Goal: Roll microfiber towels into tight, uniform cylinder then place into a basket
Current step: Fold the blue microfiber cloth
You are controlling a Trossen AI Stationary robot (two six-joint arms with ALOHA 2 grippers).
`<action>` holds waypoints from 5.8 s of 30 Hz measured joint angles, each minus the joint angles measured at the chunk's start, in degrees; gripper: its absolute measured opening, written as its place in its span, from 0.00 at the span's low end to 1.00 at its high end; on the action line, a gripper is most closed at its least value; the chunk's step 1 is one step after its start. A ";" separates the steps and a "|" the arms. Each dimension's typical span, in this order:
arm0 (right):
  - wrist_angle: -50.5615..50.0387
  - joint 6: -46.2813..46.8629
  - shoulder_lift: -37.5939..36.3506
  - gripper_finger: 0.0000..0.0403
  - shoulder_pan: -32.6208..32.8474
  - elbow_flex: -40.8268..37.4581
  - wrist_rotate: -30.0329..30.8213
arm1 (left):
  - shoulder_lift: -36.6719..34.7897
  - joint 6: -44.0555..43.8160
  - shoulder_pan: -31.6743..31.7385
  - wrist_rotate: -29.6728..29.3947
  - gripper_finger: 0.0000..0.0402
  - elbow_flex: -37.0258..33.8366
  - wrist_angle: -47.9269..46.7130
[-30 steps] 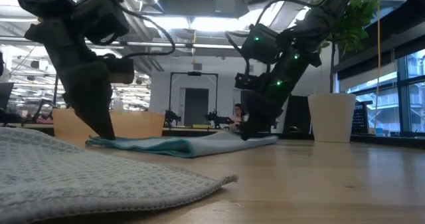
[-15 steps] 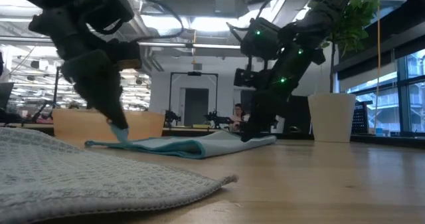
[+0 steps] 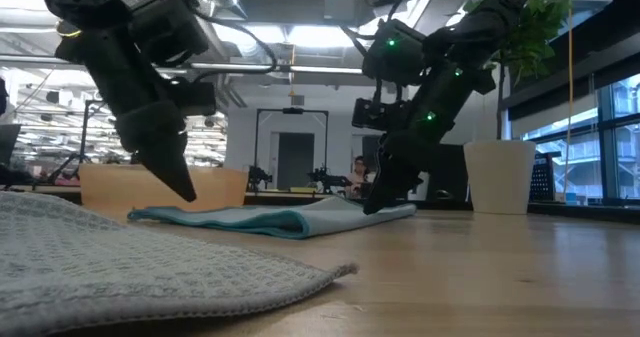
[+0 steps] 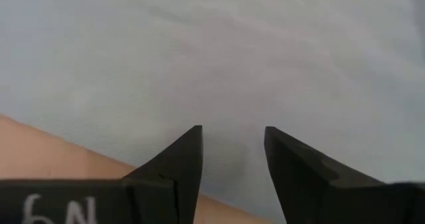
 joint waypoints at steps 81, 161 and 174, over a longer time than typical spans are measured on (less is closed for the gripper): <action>4.12 -24.59 3.43 0.40 9.21 0.08 -14.87 | -4.13 3.29 -9.32 -3.61 0.18 -3.59 12.03; 10.19 -17.71 3.80 0.02 3.56 3.82 -8.57 | 9.33 21.26 -10.33 -11.47 0.03 -3.37 14.04; 6.57 -17.31 0.95 0.02 1.79 3.80 -7.98 | 9.53 27.22 -9.50 -12.66 0.00 2.07 10.70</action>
